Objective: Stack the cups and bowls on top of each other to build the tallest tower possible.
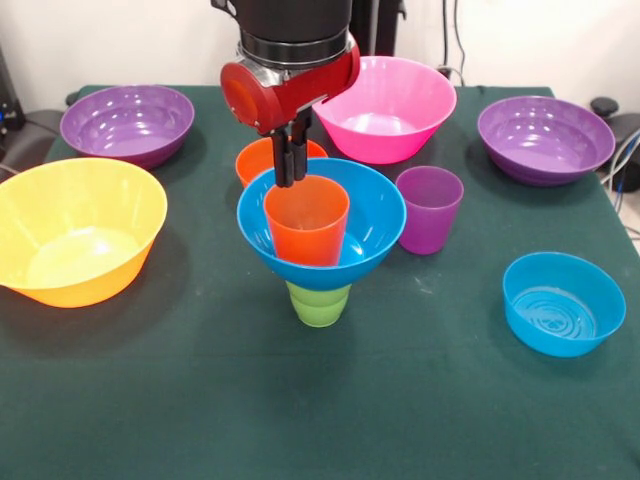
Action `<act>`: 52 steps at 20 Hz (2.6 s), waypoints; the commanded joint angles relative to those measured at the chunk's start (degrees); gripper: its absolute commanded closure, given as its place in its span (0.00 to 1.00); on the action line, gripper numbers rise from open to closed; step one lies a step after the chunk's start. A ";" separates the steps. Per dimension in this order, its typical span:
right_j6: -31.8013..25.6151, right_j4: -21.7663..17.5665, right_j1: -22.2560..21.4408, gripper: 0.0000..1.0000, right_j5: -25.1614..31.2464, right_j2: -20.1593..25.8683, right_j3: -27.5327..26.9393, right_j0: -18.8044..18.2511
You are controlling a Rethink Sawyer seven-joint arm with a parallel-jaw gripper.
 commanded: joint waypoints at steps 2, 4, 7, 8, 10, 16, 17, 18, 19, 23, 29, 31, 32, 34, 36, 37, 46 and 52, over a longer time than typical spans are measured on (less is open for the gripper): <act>-8.84 -2.58 3.19 1.00 2.28 1.08 4.01 1.22; -9.10 -2.78 3.30 1.00 1.99 1.07 4.20 1.00; -9.21 -3.71 3.85 1.00 1.97 0.51 4.04 1.27; -9.35 -4.19 4.17 1.00 1.81 0.30 3.98 1.33; -9.73 -4.48 4.42 1.00 1.92 0.21 4.08 1.29; -9.51 -4.49 4.64 1.00 1.23 0.50 4.18 1.26; -9.44 -4.41 4.69 1.00 1.03 0.60 4.22 1.16; -9.66 -4.48 4.77 1.00 1.00 0.67 4.22 1.12; -9.64 -4.55 4.90 1.00 0.91 0.65 4.21 1.14; -9.69 -5.10 5.36 1.00 0.57 0.50 4.18 1.23; -9.08 -5.21 5.85 1.00 -1.91 1.01 5.02 0.71; -8.98 -5.29 6.04 1.00 -2.63 1.18 5.20 0.53; -8.82 -5.34 6.15 1.00 -3.19 1.28 5.33 0.44; -8.80 -5.42 6.18 1.00 -3.31 1.31 5.30 0.39; -8.90 -5.55 6.01 1.00 -3.33 1.32 5.40 0.27; -8.89 -5.68 6.04 1.00 -3.41 1.28 5.41 0.27; -9.13 -6.97 6.13 1.00 -5.02 1.13 4.92 0.29; -9.41 -7.06 5.85 1.00 -5.64 1.36 4.78 0.16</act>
